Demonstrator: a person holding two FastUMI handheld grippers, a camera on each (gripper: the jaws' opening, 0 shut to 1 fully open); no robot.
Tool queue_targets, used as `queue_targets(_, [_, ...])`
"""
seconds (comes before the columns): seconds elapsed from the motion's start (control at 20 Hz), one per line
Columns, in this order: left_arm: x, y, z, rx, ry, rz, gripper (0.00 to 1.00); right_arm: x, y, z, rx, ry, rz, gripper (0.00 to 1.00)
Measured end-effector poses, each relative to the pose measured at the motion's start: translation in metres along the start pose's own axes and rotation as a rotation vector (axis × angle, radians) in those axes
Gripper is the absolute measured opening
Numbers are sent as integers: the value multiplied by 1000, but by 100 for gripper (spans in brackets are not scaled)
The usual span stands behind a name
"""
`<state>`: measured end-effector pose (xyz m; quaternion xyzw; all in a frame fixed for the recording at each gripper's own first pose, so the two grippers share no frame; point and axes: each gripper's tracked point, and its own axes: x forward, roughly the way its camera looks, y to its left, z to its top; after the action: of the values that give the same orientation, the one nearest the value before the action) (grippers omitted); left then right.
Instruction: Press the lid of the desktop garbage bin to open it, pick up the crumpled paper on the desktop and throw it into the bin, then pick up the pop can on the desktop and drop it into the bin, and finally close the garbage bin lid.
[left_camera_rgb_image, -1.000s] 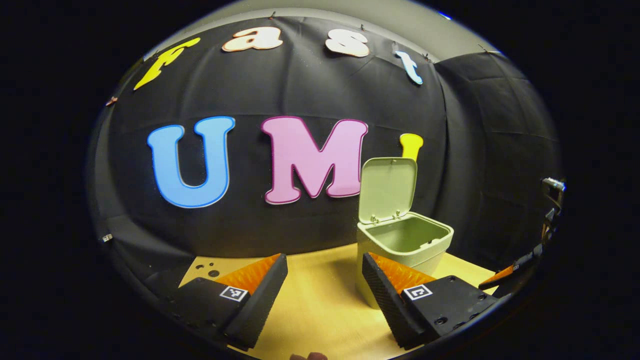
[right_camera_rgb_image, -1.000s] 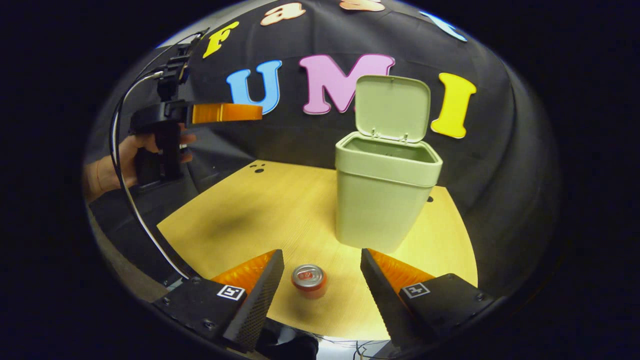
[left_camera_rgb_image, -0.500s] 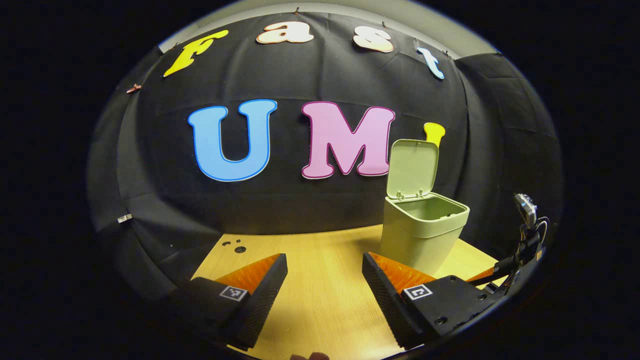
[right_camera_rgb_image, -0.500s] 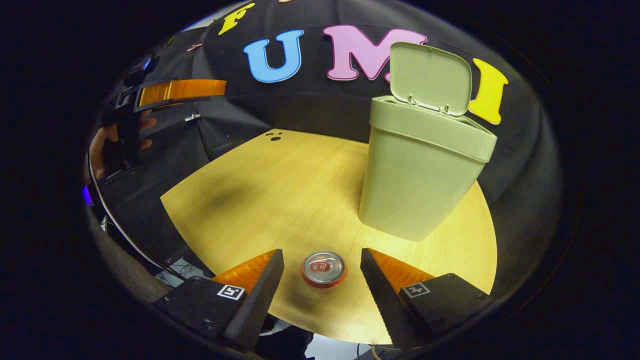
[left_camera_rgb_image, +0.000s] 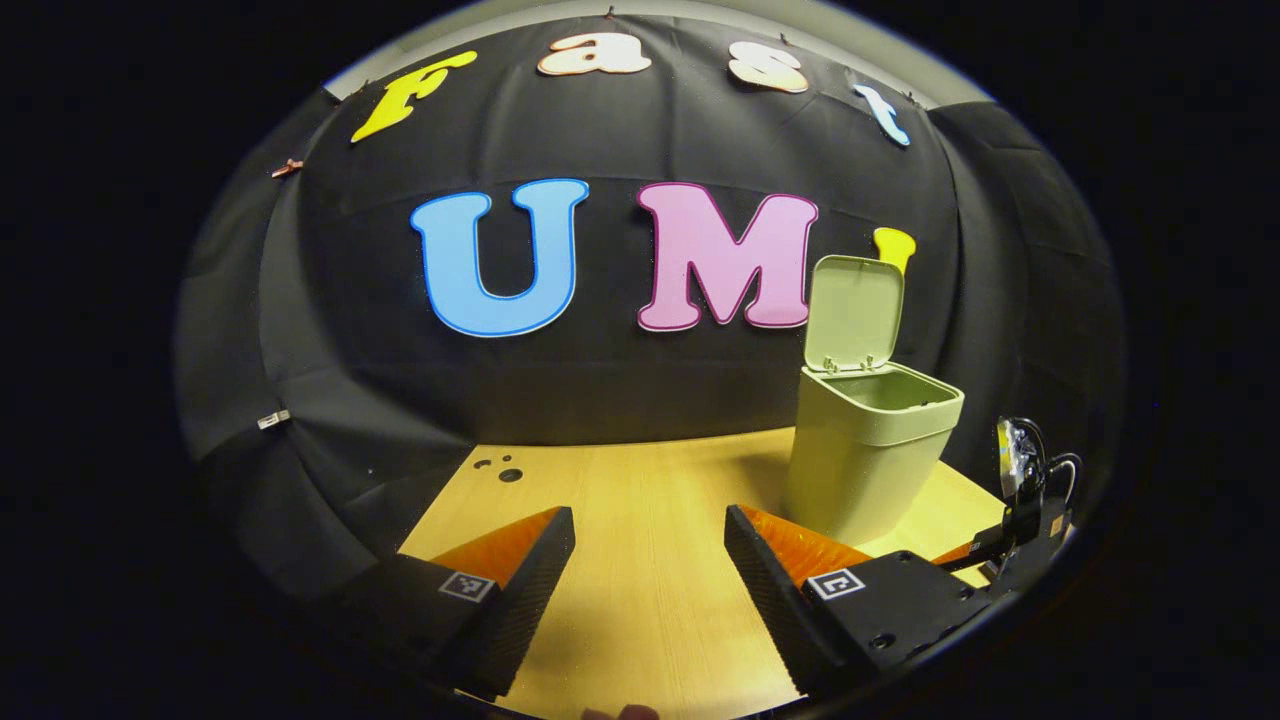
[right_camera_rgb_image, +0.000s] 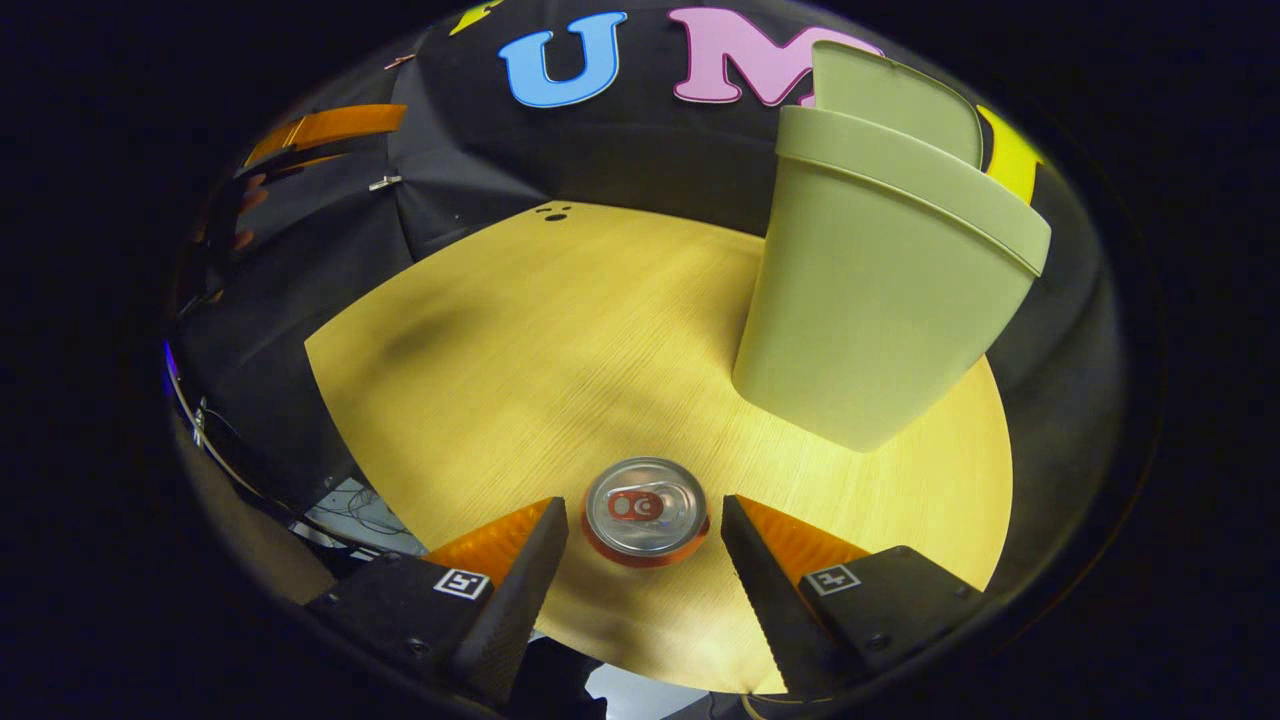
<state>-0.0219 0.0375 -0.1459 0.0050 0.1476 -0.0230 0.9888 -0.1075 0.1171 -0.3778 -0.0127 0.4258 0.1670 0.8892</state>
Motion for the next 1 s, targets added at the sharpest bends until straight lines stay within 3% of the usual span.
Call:
queue_targets(0.35, [1, 11, -5, -3, 16, 37, 98, 17, -4, -9, 1, 43, -3, 98])
queue_targets(0.4, [1, 12, -6, -1, 17, 39, 98, 19, -3, -8, 1, 43, 2, 83])
queue_targets(0.6, [2, 14, -8, -16, 22, 48, 98, 12, -3, -2, -3, 35, 5, 82])
queue_targets(1.0, [6, 6, -15, -33, 36, 30, 98, -34, -13, 58, 43, -94, 7, 82])
